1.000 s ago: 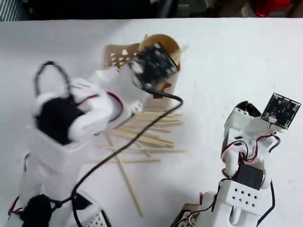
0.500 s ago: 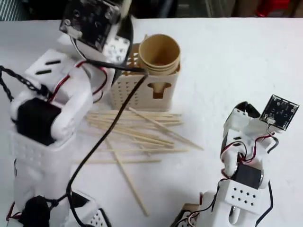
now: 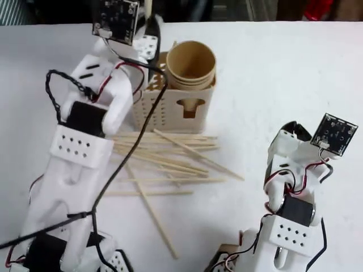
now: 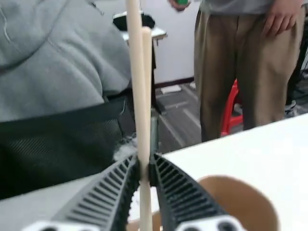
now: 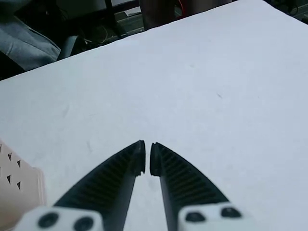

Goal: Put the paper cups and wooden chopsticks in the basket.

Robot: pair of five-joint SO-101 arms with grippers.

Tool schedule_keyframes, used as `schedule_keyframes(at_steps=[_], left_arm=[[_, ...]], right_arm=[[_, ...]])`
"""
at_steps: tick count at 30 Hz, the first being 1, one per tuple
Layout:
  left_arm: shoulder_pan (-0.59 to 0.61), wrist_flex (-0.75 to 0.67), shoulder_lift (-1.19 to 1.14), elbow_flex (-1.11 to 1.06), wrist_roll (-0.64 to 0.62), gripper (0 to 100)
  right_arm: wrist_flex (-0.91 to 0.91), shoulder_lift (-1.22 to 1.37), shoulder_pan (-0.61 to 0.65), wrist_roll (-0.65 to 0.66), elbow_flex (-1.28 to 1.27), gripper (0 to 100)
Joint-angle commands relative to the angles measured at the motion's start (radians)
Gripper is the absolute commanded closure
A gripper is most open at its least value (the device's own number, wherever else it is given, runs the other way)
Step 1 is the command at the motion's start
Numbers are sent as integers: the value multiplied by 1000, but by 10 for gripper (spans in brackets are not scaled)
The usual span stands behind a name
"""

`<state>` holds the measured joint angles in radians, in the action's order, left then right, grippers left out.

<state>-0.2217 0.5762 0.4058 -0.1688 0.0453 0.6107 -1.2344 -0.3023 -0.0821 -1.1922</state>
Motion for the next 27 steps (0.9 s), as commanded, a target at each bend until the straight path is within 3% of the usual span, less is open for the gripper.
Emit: schedule_keyframes(at_steps=[1,6,16,27], left_arm=[[24,-14,38,-25,-8,958],[24,147,38,28,-8,775],[93,459,38,226,2,766],[94,844,38,275,434,767]], right_arm=[[-21,-22,-1,-6,6,961],[-21,-22,-1,-6,6,961],[-21,-19,15,-6,6,961],[-21,-18,31,-6,5,961]])
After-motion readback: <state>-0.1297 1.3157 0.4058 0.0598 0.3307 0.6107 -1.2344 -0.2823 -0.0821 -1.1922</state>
